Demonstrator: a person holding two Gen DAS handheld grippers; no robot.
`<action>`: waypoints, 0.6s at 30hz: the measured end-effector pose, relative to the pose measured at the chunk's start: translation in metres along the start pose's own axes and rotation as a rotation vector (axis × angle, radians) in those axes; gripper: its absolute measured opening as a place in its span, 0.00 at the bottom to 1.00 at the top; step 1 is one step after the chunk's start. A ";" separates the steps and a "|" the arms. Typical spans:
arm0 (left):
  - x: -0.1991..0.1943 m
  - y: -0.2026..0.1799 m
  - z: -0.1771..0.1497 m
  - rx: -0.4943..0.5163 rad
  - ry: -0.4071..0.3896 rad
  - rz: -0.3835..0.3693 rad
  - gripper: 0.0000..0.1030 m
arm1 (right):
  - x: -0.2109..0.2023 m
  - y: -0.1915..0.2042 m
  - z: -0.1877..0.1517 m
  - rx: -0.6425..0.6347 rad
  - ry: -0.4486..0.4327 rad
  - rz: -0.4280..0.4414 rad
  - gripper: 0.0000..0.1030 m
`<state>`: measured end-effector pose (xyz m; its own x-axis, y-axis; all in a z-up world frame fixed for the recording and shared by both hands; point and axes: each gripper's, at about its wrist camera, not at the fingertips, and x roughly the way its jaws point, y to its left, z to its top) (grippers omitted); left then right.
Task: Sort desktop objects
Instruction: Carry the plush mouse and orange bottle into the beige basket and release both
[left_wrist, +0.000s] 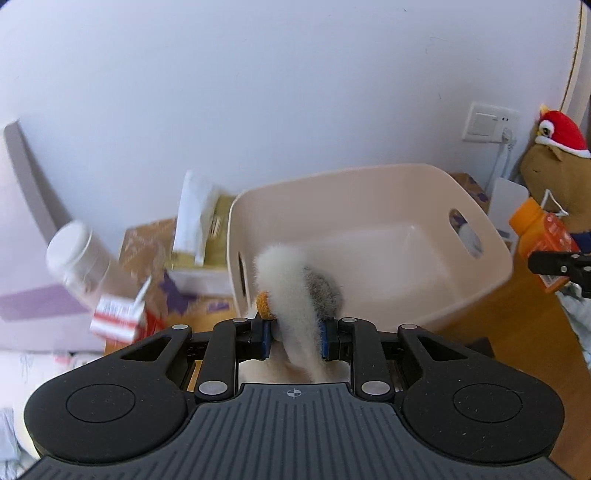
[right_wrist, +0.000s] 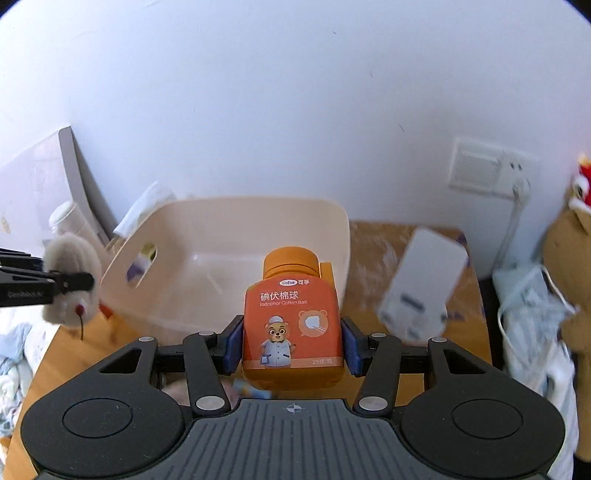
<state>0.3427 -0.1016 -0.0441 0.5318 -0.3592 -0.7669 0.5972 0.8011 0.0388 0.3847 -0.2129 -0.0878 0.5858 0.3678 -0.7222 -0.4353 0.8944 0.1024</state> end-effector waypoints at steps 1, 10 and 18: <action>0.005 0.000 0.004 0.001 0.002 -0.006 0.23 | 0.007 0.002 0.005 -0.008 -0.002 -0.006 0.49; 0.057 -0.014 0.035 0.007 0.056 -0.086 0.23 | 0.072 0.020 0.025 -0.084 0.078 -0.032 0.49; 0.111 -0.026 0.017 0.026 0.206 -0.024 0.23 | 0.111 0.034 0.016 -0.123 0.201 -0.087 0.49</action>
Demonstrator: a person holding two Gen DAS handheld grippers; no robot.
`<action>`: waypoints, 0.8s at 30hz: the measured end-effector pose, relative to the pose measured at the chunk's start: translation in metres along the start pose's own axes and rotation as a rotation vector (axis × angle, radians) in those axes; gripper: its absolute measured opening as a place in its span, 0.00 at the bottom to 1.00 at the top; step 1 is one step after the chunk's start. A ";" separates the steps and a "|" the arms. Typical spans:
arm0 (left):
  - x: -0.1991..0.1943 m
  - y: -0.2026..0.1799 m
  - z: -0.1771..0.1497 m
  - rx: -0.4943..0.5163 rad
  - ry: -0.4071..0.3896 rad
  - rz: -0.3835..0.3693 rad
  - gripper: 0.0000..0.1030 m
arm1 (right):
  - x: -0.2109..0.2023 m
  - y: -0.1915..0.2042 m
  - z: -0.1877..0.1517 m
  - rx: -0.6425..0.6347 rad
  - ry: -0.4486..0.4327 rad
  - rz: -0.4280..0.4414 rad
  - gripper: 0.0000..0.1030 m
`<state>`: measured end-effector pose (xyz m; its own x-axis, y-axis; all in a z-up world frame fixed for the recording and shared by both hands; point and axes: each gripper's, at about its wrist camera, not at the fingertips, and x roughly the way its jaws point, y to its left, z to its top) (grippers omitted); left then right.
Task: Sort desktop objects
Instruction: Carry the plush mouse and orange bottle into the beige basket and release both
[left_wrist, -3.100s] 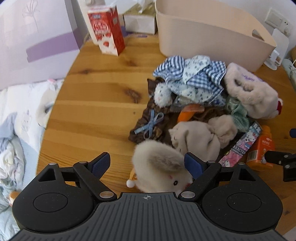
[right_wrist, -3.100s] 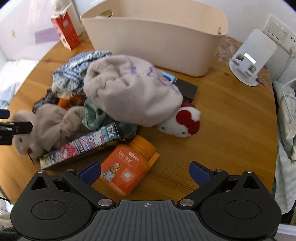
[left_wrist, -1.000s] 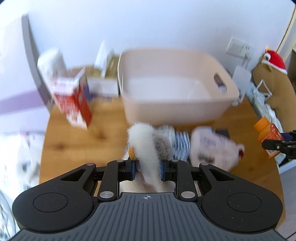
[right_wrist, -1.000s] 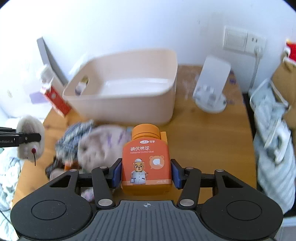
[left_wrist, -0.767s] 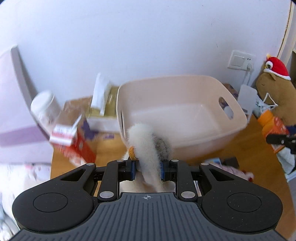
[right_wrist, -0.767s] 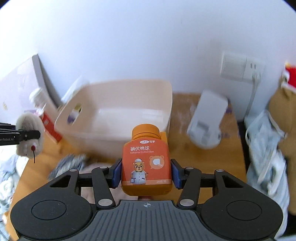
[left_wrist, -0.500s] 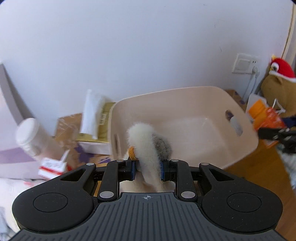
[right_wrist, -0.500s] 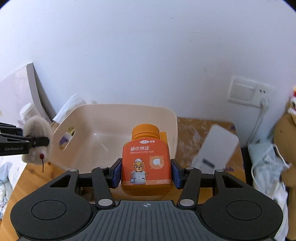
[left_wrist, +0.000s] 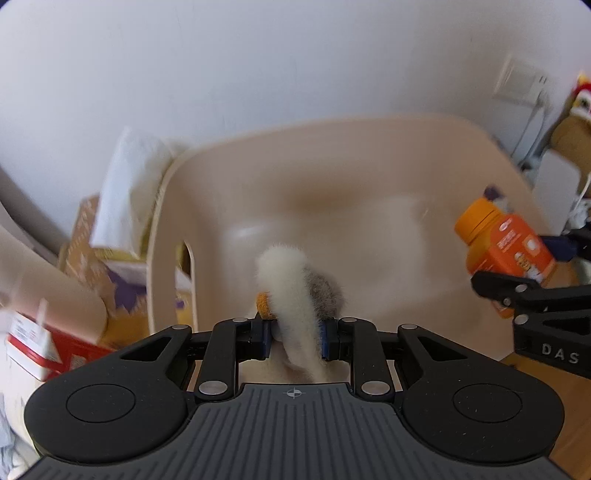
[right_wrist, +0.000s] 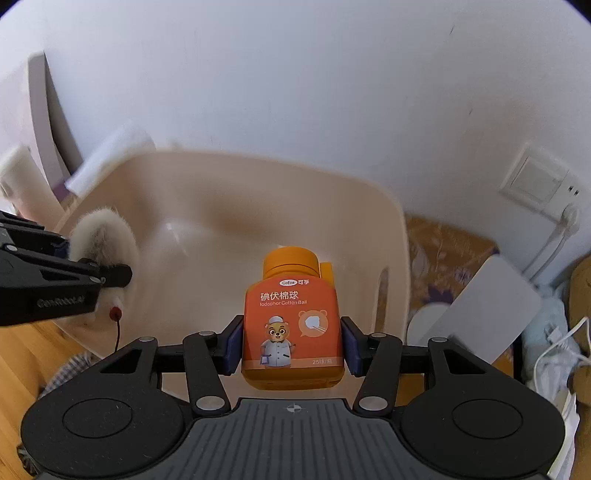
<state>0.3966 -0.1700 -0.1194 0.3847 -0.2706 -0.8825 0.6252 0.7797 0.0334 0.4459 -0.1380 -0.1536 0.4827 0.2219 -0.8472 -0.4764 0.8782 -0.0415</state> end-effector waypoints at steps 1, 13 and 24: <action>0.005 -0.001 -0.001 0.008 0.019 0.008 0.23 | 0.002 0.000 -0.001 -0.004 0.012 -0.006 0.49; -0.007 0.024 -0.012 -0.028 -0.020 -0.037 0.75 | -0.018 -0.008 -0.006 -0.021 -0.056 0.006 0.58; -0.062 0.029 -0.024 0.024 -0.129 -0.086 0.76 | -0.074 0.004 -0.017 -0.023 -0.219 0.053 0.99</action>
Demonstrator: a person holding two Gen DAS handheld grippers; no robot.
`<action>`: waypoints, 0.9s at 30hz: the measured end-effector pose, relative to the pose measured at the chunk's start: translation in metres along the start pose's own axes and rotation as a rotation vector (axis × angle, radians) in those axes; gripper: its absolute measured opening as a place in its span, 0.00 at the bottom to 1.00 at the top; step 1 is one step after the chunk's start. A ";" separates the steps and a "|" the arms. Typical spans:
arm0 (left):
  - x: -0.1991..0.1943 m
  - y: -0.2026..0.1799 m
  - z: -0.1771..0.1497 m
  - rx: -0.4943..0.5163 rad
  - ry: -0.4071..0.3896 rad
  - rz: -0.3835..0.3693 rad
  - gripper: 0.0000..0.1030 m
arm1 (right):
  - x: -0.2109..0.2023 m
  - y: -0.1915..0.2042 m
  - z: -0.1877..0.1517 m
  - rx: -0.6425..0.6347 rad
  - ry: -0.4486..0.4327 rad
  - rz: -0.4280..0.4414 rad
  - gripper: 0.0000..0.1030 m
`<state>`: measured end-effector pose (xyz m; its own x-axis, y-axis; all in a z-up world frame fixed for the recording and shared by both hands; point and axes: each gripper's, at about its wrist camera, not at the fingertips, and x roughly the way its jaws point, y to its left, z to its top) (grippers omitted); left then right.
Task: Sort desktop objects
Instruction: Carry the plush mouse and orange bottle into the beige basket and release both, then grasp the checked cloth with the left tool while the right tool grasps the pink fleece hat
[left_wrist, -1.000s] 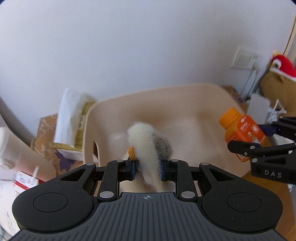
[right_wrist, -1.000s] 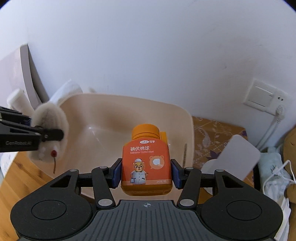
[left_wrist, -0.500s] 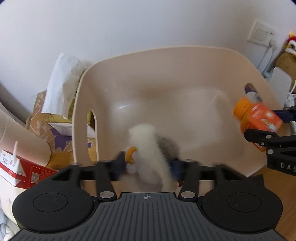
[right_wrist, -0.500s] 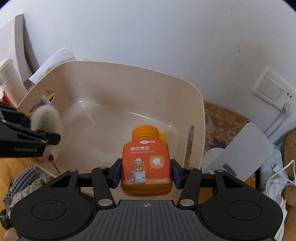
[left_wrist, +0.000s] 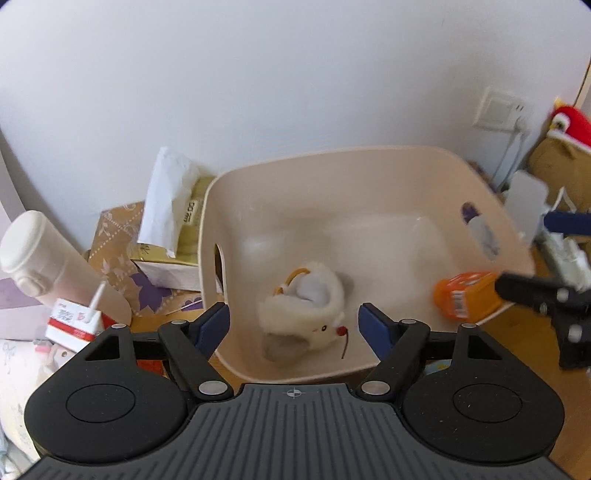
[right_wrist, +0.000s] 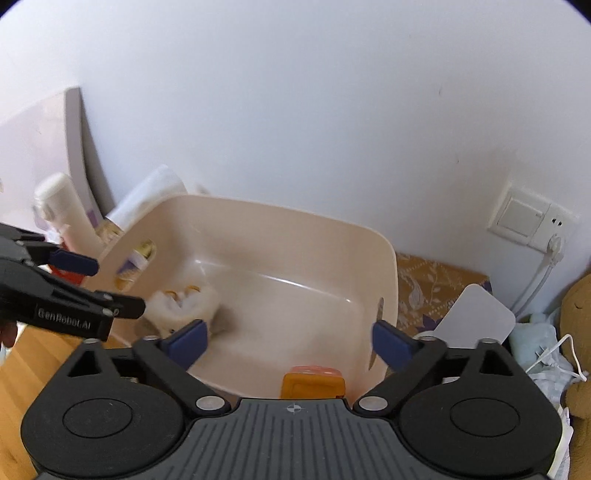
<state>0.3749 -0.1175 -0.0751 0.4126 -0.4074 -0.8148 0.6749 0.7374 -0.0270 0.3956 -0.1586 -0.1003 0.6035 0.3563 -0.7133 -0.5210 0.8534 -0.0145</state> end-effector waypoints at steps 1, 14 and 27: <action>-0.007 0.003 -0.001 -0.009 -0.005 -0.017 0.76 | -0.005 0.002 -0.003 -0.006 -0.010 0.005 1.00; -0.010 0.017 -0.065 0.039 0.118 -0.054 0.77 | -0.030 0.024 -0.059 -0.008 0.049 0.072 1.00; 0.010 0.011 -0.098 0.089 0.237 -0.115 0.77 | -0.008 0.032 -0.096 0.005 0.197 0.152 1.00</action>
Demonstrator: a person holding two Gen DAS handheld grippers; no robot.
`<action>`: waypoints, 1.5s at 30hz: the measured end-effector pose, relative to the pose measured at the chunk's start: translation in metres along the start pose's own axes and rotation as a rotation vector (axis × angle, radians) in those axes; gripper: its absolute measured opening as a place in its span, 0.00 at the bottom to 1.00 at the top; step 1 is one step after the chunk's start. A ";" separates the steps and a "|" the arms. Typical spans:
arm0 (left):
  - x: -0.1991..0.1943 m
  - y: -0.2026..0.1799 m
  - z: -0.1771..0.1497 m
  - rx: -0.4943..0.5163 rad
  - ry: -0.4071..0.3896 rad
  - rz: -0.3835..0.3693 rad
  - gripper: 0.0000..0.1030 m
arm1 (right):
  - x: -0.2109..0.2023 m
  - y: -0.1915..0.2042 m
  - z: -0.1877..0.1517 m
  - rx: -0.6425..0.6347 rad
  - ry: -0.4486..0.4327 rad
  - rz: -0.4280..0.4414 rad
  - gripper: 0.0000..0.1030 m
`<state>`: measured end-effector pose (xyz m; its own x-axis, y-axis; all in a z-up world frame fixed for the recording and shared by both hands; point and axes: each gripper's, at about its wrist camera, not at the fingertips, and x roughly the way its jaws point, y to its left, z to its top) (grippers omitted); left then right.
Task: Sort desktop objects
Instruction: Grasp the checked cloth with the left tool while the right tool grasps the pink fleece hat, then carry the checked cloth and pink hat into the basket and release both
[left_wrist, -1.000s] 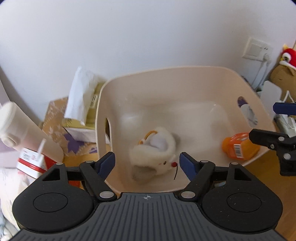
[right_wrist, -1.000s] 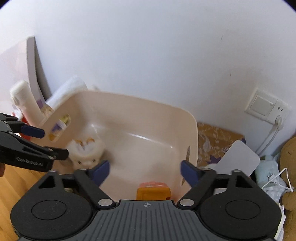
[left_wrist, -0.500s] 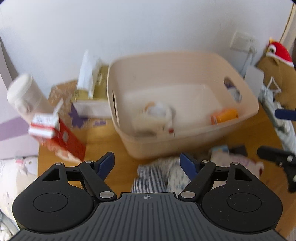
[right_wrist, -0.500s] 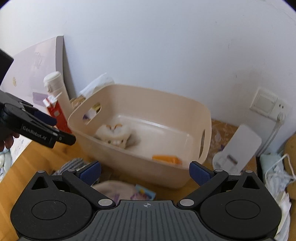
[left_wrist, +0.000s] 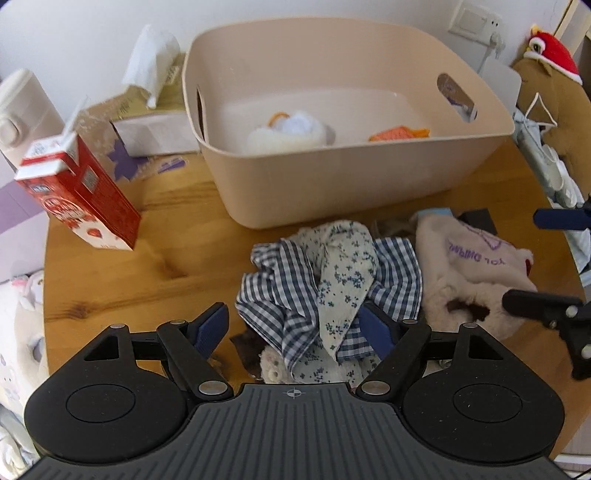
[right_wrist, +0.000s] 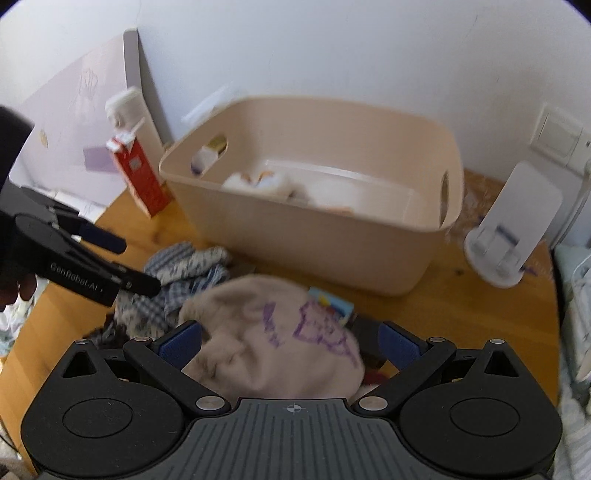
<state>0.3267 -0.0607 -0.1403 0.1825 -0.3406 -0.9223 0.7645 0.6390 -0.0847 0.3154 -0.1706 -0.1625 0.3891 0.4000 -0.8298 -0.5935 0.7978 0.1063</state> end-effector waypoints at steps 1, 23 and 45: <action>0.003 -0.001 0.000 0.003 0.009 -0.003 0.77 | 0.003 0.000 -0.001 0.005 0.011 0.003 1.00; 0.028 -0.009 -0.008 0.066 0.046 -0.084 0.25 | 0.027 -0.010 -0.012 0.073 0.143 0.008 0.27; -0.051 0.011 -0.021 0.008 -0.107 -0.126 0.18 | -0.058 -0.035 -0.005 0.126 -0.017 0.016 0.18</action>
<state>0.3131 -0.0218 -0.1024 0.1497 -0.4893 -0.8592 0.7901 0.5816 -0.1936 0.3104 -0.2243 -0.1202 0.3929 0.4199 -0.8181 -0.5071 0.8411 0.1881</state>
